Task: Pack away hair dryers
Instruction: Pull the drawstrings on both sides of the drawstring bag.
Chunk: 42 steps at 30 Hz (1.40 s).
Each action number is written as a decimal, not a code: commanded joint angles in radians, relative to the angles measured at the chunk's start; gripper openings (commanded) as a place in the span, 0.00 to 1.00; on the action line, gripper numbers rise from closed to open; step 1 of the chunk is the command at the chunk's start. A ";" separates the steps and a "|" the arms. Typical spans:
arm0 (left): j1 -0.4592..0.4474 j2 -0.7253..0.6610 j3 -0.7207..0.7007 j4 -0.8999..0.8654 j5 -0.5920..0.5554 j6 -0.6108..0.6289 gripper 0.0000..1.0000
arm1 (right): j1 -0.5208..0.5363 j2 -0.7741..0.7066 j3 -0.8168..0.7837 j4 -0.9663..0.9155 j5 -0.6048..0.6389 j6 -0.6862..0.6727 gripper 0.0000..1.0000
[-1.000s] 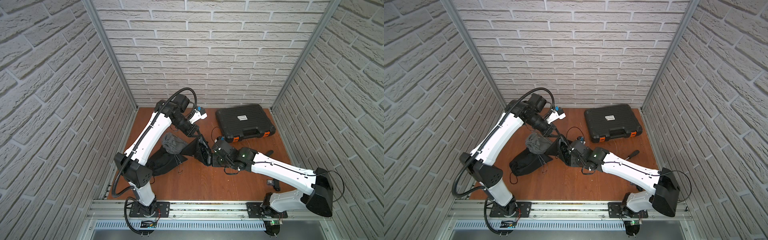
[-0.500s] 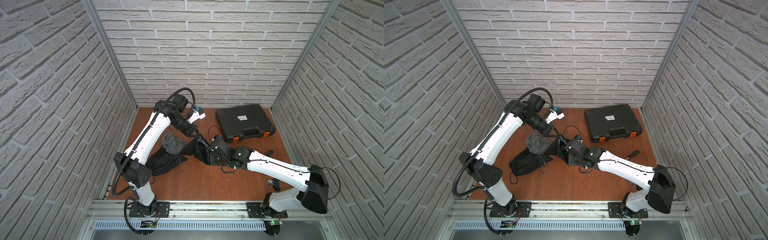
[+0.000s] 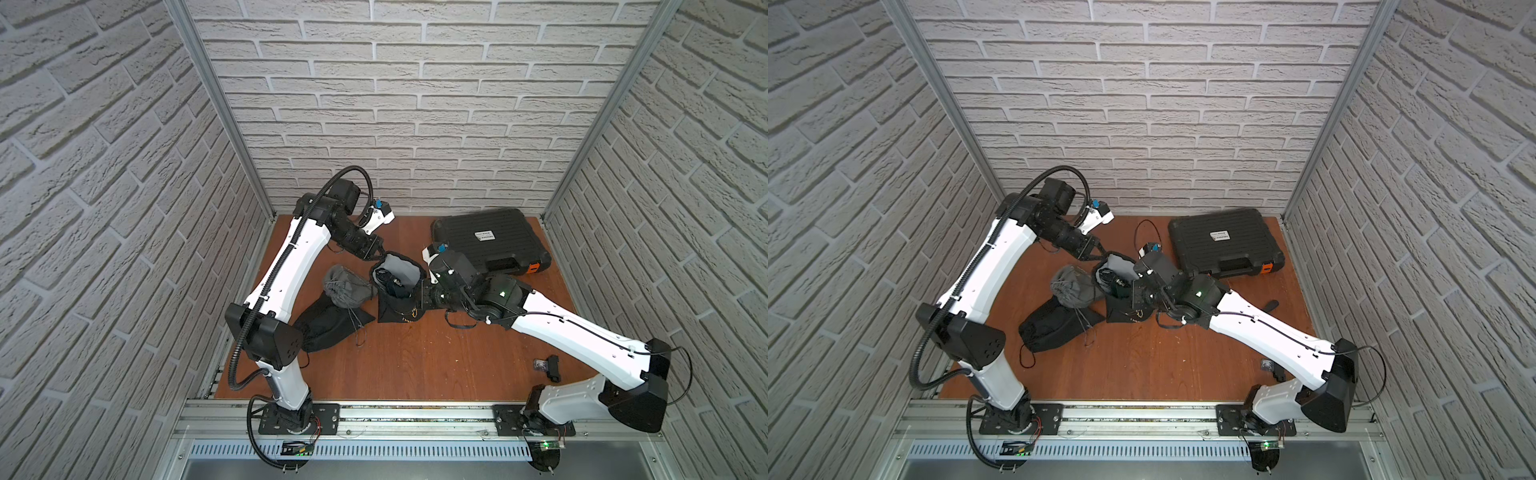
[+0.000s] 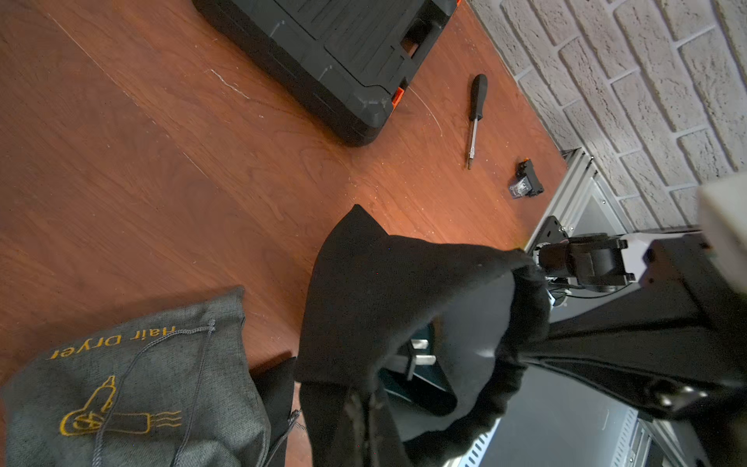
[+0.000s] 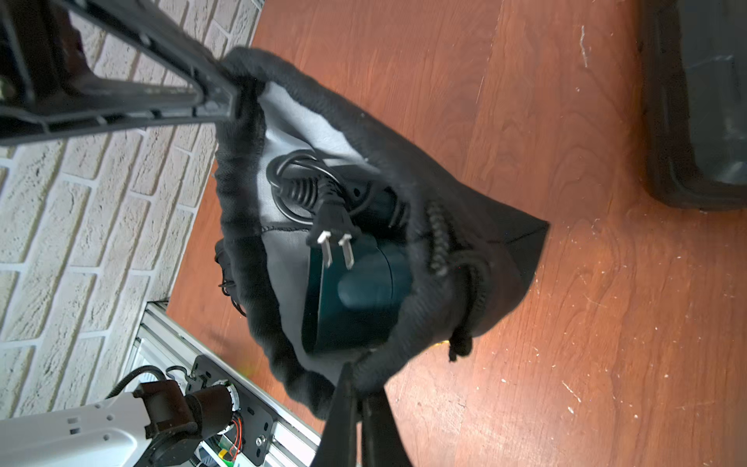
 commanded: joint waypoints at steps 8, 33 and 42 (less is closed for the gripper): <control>0.028 0.025 0.070 0.025 -0.016 0.009 0.00 | -0.016 -0.021 -0.047 0.088 -0.070 0.004 0.03; 0.032 -0.165 -0.248 0.068 -0.029 0.014 0.02 | 0.024 0.059 -0.139 0.195 -0.118 0.036 0.03; 0.038 -0.189 -0.276 0.074 -0.020 0.032 0.50 | 0.062 0.121 -0.162 0.252 -0.133 0.052 0.03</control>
